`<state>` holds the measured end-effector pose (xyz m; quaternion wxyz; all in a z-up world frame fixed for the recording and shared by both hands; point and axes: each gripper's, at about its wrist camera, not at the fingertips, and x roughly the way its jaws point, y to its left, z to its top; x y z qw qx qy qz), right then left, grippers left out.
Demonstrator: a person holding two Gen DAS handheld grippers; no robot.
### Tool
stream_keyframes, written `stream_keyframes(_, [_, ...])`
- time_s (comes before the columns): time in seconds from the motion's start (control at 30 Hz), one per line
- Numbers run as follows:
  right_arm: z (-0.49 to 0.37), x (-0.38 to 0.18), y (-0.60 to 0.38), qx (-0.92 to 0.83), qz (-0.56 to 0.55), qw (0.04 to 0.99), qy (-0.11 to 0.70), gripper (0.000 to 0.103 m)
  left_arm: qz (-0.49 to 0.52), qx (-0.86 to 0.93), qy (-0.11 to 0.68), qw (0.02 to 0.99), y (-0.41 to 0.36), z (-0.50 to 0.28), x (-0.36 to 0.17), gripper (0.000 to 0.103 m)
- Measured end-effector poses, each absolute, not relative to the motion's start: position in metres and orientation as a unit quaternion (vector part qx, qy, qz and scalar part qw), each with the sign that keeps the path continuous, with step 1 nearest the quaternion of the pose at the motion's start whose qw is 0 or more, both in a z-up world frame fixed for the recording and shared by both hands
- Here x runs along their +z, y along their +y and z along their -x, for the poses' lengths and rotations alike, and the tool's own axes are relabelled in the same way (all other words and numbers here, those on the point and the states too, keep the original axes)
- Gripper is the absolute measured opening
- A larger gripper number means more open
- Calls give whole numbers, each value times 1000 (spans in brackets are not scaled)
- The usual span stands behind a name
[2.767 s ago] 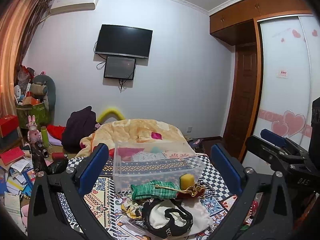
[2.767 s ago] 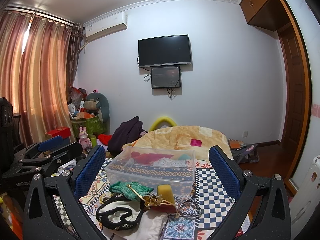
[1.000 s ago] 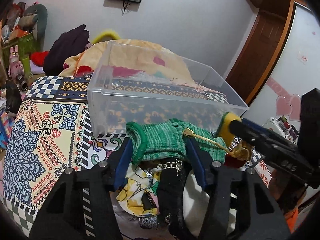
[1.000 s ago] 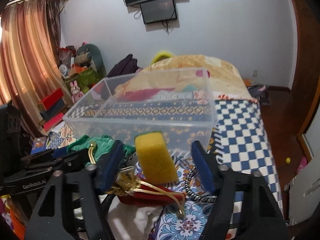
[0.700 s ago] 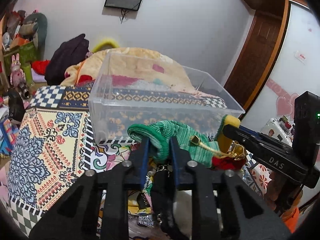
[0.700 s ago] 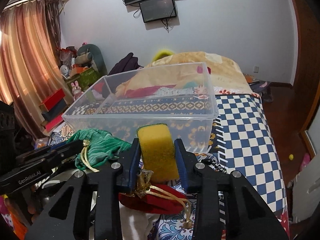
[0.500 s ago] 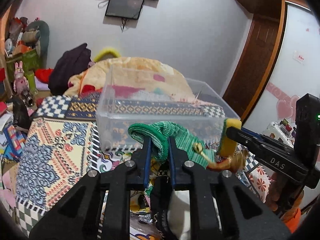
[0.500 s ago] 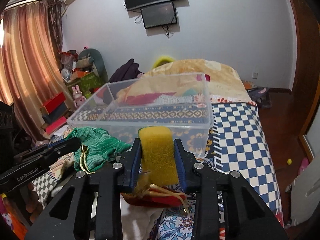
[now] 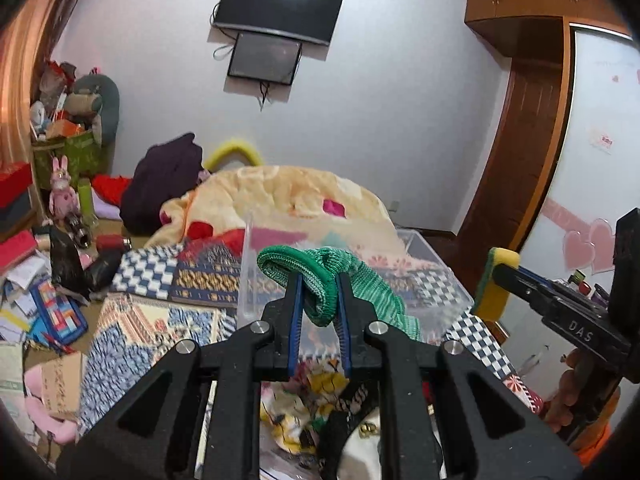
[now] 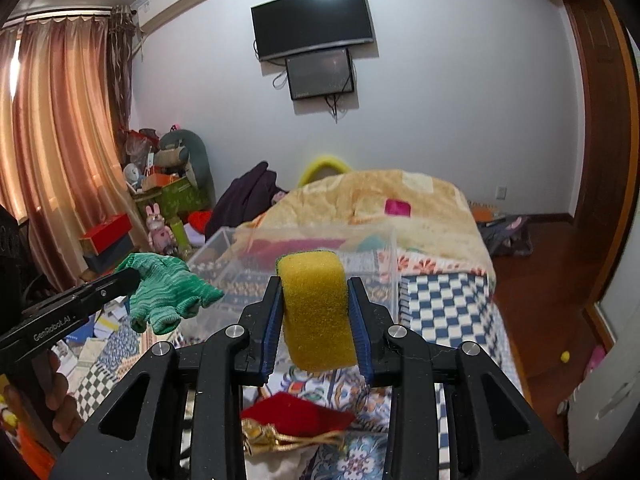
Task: Organize soft objects
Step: 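Lower the glove and sponge into the clear box and open both tools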
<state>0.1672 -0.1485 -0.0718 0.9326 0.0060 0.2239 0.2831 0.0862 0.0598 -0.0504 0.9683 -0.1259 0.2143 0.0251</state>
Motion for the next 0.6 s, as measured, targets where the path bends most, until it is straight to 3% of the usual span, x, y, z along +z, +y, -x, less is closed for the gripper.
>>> stream_keyframes(0.27, [-189,-63,-135,277,5,937,214,29,115,42,209,970,67,-112,-32,16])
stream_keyframes(0.6, [-223,-89,-114,267,20,928,259,29,91,66,263,958,66,-163,-63,16])
